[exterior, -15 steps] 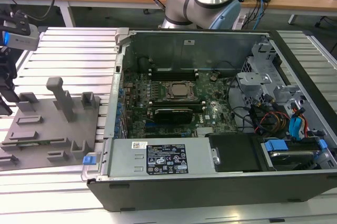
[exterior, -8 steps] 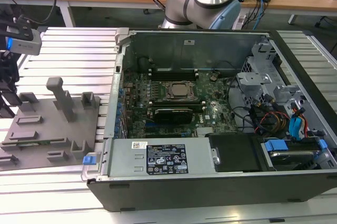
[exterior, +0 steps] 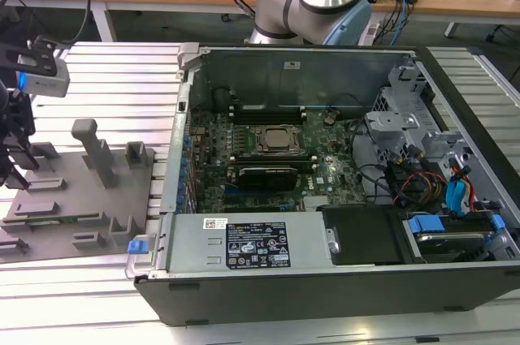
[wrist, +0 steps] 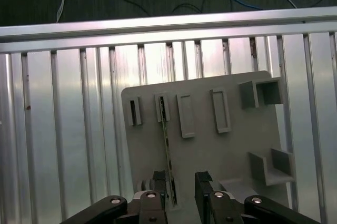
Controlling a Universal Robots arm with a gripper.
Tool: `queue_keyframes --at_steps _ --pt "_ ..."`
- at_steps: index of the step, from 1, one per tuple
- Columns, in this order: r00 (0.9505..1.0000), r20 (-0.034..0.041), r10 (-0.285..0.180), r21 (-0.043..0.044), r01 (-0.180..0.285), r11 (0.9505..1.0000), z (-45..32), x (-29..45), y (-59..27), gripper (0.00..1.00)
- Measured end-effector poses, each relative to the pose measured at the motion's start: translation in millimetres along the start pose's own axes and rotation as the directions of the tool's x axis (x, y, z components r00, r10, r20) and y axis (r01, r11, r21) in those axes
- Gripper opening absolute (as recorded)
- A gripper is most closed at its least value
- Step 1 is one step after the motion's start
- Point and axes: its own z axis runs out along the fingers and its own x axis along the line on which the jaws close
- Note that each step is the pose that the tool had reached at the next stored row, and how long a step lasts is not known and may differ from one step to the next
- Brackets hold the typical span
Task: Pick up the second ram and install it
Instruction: 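Pick up the second ram and move it above second insertion slot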
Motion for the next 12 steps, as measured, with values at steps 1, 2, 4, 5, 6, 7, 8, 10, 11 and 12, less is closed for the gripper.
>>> queue_keyframes --at_steps 1,2,4,5,6,7,8,10,11,12 --pt "1.0 0.0 0.0 -0.0001 0.0 1.0 0.7 0.0 0.0 0.36" --pt "1.0 0.0 0.0 -0.0001 0.0 1.0 1.2 0.1 -0.1 0.36" --pt "1.0 0.0 0.0 0.0 0.0 1.0 2.9 0.1 -0.1 0.36" --pt "1.0 -0.0001 0.0 -0.0001 0.0 1.0 3.6 0.2 -0.2 0.36" --pt "1.0 0.0 0.0 -0.0001 0.0 1.0 4.6 0.2 -0.2 0.36" --pt "1.0 0.0 0.0 0.0 0.0 1.0 5.4 0.3 -0.2 0.36" --pt "1.0 0.0 0.0 -0.0001 0.0 1.0 5.9 0.3 -0.3 0.36" --pt "1.0 0.0 0.0 0.0 0.0 1.0 7.5 0.4 -0.4 0.36" --pt "1.0 0.0 0.0 0.0 0.0 1.0 8.5 0.4 -0.4 0.36" --pt "1.0 0.0 0.0 -0.0001 0.0 1.0 9.0 0.4 -0.4 0.36"
